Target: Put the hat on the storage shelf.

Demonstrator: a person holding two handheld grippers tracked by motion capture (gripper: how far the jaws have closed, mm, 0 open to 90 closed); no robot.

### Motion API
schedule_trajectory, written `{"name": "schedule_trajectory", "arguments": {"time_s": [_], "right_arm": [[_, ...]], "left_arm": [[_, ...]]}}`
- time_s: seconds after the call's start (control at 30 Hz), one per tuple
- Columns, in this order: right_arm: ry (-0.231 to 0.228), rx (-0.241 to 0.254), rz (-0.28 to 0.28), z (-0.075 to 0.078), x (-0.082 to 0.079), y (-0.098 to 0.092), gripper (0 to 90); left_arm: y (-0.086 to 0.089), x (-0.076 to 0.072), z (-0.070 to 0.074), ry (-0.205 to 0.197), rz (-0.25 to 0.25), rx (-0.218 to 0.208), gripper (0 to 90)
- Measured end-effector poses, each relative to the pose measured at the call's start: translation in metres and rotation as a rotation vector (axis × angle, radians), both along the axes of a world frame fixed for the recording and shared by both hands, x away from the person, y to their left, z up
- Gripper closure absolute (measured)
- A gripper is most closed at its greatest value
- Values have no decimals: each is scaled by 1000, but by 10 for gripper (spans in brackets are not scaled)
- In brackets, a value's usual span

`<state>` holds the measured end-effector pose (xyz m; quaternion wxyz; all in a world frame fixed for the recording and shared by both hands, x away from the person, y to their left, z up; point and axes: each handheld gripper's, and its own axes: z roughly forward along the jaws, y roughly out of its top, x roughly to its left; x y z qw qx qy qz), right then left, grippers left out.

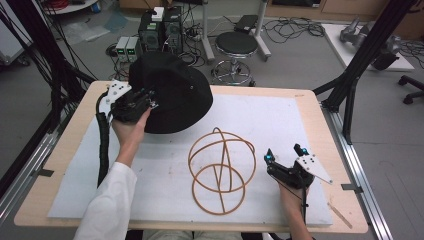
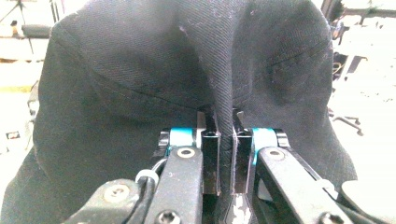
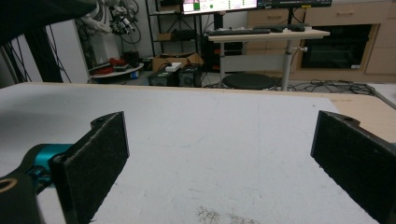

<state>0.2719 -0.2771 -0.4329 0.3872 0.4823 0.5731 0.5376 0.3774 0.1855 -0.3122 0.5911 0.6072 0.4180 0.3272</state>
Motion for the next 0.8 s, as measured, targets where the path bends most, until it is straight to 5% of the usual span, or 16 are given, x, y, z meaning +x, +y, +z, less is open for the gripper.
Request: {"name": "schedule_trajectory", "arguments": {"time_s": [0.43,0.57,0.8], "right_arm": [[-8,-7,-16,0,0,-2,33],[-5,-4,-13,0,-1,-1,33],[-11,-10,-11,1,-1,0,33]], "left_arm": [[20,-33,33,-118,-55,-62,862],[19,-47,46,-176,-100,-73,861],[14,-64,62,-212,-216,-94,861]]}}
